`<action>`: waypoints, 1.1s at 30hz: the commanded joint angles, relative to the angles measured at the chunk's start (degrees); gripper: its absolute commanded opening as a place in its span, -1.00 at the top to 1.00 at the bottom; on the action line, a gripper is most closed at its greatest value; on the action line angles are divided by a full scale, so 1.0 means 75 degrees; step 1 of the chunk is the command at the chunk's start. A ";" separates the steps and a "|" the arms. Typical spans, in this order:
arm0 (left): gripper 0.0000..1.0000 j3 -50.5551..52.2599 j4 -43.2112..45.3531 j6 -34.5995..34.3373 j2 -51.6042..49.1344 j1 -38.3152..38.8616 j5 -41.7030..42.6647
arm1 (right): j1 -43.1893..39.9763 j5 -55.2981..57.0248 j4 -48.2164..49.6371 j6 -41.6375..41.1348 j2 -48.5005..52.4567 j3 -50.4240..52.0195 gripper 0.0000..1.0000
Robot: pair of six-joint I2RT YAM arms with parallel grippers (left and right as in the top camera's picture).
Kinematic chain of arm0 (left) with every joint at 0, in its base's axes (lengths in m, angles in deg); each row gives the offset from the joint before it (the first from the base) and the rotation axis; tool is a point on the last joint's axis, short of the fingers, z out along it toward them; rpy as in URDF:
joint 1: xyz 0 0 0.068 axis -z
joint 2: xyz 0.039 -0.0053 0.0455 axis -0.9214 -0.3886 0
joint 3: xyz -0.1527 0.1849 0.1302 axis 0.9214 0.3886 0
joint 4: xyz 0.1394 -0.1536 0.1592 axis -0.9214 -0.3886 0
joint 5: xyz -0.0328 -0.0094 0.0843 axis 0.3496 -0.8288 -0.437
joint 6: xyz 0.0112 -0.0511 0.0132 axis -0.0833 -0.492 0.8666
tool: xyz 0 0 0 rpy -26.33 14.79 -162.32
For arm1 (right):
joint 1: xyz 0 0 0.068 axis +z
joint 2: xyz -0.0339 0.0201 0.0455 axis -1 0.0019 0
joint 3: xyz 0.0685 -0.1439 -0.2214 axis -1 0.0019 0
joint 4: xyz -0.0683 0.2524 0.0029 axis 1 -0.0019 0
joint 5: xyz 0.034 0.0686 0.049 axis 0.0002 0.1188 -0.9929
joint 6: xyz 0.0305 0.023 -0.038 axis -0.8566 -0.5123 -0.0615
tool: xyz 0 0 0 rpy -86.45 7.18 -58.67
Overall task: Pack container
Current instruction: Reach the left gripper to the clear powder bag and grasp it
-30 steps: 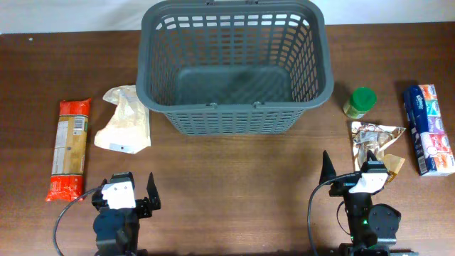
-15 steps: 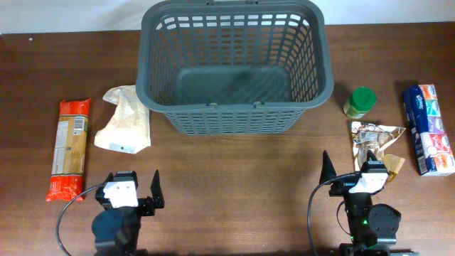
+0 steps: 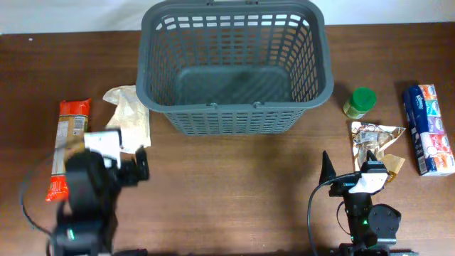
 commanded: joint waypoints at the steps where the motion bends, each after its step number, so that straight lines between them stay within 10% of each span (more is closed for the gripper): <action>1: -0.98 -0.1201 -0.0484 0.0393 -0.1457 -0.0315 -0.0055 | -0.0058 -0.0096 -0.0032 0.0058 -0.0087 0.0035 -0.98; 11: -0.98 -0.2157 -0.0460 0.0393 -0.4173 -0.2124 0.3147 | -0.0058 -0.0096 -0.0032 0.0058 -0.0087 0.0035 -0.98; 33: -0.98 -0.2419 0.0478 0.2282 -0.5989 -0.2451 0.2530 | -0.0058 -0.0096 -0.0032 0.0058 -0.0087 0.0035 -0.98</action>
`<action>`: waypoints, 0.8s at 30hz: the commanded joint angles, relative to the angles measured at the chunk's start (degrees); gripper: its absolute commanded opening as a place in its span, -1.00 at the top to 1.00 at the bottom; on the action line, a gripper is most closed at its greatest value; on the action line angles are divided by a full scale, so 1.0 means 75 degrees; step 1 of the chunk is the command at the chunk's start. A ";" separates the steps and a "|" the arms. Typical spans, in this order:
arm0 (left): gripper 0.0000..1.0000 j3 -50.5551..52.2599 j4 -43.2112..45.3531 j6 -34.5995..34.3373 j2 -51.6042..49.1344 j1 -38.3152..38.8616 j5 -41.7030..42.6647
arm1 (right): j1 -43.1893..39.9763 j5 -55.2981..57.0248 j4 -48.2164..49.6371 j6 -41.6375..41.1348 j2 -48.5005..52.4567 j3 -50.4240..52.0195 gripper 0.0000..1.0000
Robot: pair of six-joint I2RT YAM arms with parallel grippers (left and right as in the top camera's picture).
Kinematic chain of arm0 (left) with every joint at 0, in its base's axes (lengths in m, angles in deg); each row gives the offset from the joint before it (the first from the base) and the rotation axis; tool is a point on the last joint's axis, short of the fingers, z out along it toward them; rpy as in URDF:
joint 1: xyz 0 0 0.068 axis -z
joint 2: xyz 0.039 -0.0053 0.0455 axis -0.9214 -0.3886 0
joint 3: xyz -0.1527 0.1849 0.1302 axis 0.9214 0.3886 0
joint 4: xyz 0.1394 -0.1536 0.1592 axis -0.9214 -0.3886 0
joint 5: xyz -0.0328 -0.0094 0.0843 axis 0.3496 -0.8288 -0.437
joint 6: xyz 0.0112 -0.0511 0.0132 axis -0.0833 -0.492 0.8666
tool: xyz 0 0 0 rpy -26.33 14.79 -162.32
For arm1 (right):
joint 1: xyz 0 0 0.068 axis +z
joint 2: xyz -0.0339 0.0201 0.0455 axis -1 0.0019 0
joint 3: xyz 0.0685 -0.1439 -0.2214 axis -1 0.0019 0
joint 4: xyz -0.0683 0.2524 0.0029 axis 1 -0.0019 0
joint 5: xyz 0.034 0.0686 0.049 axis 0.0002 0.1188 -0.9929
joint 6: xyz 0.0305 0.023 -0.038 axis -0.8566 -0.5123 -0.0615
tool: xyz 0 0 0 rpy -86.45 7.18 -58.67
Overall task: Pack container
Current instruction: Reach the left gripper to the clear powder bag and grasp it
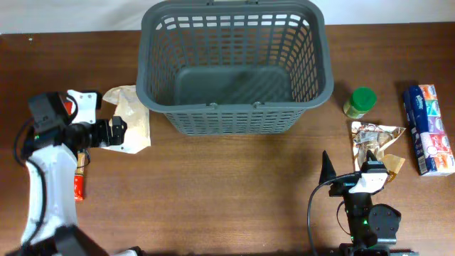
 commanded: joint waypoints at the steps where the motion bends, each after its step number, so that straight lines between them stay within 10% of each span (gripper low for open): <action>1: -0.99 -0.0385 0.0052 0.0239 -0.0682 0.0000 -0.0076 | -0.0058 -0.0096 -0.0035 0.0058 -0.0087 0.0035 -0.98; 24: -0.98 -0.1597 0.0679 0.0889 -0.2949 0.1306 -0.0592 | -0.0058 -0.0096 -0.0035 0.0058 -0.0087 0.0035 -0.98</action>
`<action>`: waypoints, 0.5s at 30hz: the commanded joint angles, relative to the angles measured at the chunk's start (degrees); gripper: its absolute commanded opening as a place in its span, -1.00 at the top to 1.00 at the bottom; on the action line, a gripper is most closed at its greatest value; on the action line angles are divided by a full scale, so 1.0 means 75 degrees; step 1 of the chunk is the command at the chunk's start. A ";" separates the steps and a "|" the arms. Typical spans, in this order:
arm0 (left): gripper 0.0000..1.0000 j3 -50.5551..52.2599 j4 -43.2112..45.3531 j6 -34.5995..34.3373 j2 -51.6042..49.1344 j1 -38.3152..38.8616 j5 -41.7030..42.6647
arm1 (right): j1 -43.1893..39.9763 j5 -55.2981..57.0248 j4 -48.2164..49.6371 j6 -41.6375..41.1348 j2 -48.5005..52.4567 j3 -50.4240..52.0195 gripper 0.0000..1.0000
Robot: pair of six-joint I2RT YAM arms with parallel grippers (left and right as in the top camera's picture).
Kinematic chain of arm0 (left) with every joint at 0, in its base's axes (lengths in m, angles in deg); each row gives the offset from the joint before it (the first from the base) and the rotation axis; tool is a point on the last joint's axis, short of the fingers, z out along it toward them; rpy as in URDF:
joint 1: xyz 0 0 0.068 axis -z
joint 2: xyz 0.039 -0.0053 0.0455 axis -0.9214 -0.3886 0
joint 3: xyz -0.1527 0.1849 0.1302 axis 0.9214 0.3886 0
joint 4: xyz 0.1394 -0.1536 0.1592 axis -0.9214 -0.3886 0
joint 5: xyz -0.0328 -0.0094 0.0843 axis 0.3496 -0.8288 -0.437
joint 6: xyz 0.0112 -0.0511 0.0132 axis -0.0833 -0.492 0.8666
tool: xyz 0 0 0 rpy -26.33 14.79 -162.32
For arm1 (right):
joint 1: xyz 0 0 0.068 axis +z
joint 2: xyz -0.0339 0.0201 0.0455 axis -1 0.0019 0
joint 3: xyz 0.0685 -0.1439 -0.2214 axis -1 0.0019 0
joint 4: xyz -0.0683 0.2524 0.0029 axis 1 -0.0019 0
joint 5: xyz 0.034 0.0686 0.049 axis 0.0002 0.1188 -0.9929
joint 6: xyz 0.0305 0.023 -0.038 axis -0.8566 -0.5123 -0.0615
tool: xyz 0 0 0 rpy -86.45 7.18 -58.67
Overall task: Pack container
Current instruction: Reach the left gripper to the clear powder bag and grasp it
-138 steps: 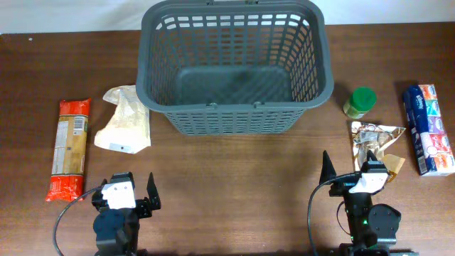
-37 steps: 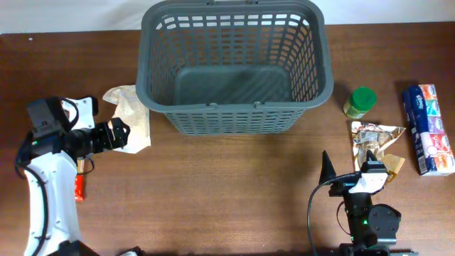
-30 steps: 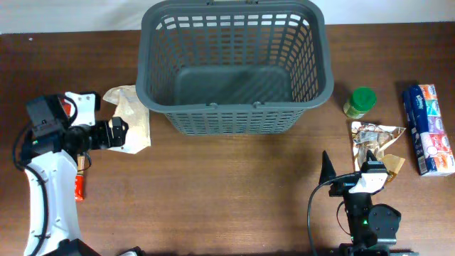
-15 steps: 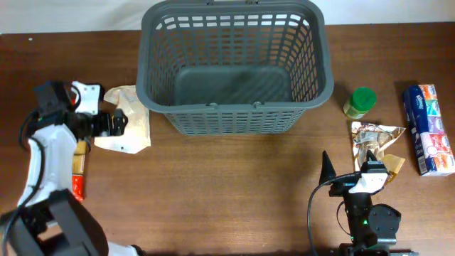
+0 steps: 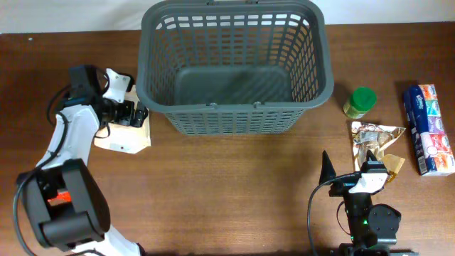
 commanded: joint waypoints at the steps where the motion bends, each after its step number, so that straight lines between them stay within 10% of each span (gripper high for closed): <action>1: -0.98 -0.0105 0.0073 0.0105 -0.0321 -0.0015 -0.0137 | -0.0058 -0.0096 -0.0035 0.0055 -0.0087 0.0035 -0.98; 15: -0.98 -0.0105 0.0507 -0.1122 -0.0536 -0.0050 -0.0166 | -0.0058 -0.0096 -0.0035 0.0055 -0.0087 0.0035 -0.98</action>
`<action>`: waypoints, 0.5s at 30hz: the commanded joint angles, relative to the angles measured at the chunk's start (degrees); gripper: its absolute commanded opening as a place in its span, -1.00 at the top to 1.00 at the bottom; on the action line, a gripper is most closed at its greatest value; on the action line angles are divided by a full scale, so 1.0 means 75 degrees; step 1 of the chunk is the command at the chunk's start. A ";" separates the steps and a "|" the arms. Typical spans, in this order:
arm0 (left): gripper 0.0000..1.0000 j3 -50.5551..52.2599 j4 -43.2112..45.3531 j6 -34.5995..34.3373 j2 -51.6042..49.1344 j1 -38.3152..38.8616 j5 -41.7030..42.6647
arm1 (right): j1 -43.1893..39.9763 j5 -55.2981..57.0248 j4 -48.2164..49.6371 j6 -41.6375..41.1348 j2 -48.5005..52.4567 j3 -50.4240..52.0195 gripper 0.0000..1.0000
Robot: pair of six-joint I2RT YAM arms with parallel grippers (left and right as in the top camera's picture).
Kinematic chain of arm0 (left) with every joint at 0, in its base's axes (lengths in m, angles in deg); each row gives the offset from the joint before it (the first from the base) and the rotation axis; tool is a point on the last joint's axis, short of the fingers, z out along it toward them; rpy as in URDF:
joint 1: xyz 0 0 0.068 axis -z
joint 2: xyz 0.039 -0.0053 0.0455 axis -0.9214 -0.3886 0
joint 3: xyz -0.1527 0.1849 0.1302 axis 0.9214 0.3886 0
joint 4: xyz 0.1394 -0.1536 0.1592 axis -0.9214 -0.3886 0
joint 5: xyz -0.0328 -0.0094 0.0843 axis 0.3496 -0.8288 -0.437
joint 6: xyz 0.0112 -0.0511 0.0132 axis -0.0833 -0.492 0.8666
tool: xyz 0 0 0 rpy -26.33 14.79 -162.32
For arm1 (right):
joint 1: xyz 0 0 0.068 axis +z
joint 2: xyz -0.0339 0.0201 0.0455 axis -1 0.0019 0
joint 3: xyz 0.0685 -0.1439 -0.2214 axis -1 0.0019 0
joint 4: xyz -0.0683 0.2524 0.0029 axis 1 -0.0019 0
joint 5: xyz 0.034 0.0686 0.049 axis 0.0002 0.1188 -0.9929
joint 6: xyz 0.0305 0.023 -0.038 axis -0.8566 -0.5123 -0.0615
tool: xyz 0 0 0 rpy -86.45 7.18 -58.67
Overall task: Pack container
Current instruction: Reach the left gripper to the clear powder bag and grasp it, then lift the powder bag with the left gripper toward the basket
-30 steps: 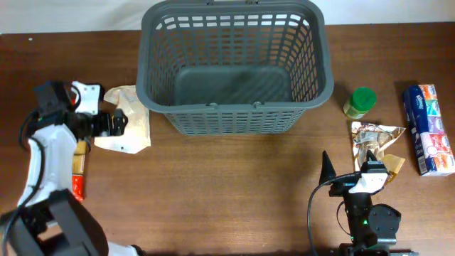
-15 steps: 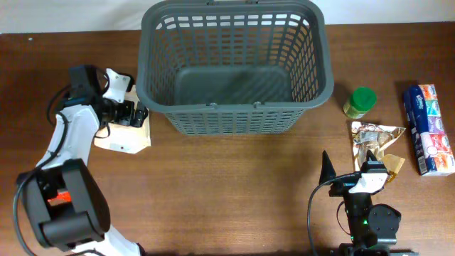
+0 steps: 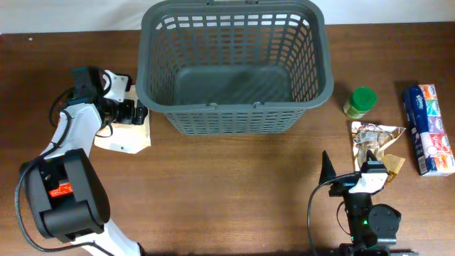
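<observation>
The dark grey basket point(image 3: 316, 85) stands empty at the back middle of the table. Just left of it lies a beige and white packet point(image 3: 128, 139). My left gripper point(image 3: 132, 112) reaches over the packet's far end, close to the basket's wall, and its fingers look open around that end. My right gripper point(image 3: 326, 167) is parked near the front right edge, pointing away from me, shut and holding nothing.
A green-lidded jar point(image 3: 362, 102), a crinkled brown snack packet point(image 3: 377, 135) and a blue multipack point(image 3: 429, 129) lie right of the basket. The left arm covers most of the red packet at the far left.
My left gripper has stayed over the beige packet's far end. The arm's elbow has shifted slightly. The right arm and the items on the right have not moved.
My left arm was folded at the front left, with the red packet and the beige packet lying beside it. Then its gripper was stretched toward the beige packet from the left. By the last moment it was over the packet next to the basket, where it remains.
</observation>
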 commanded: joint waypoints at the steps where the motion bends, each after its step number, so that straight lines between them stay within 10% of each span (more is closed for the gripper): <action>1: -0.98 -0.0105 0.0012 -0.0291 -0.0154 -0.0044 -0.0029 | -0.0058 -0.0096 -0.0035 0.0058 -0.0087 0.0035 -0.98; 15: -0.98 -0.0105 -0.0009 -0.0294 -0.0737 -0.0038 0.0009 | -0.0058 -0.0096 -0.0035 0.0058 -0.0087 0.0035 -0.98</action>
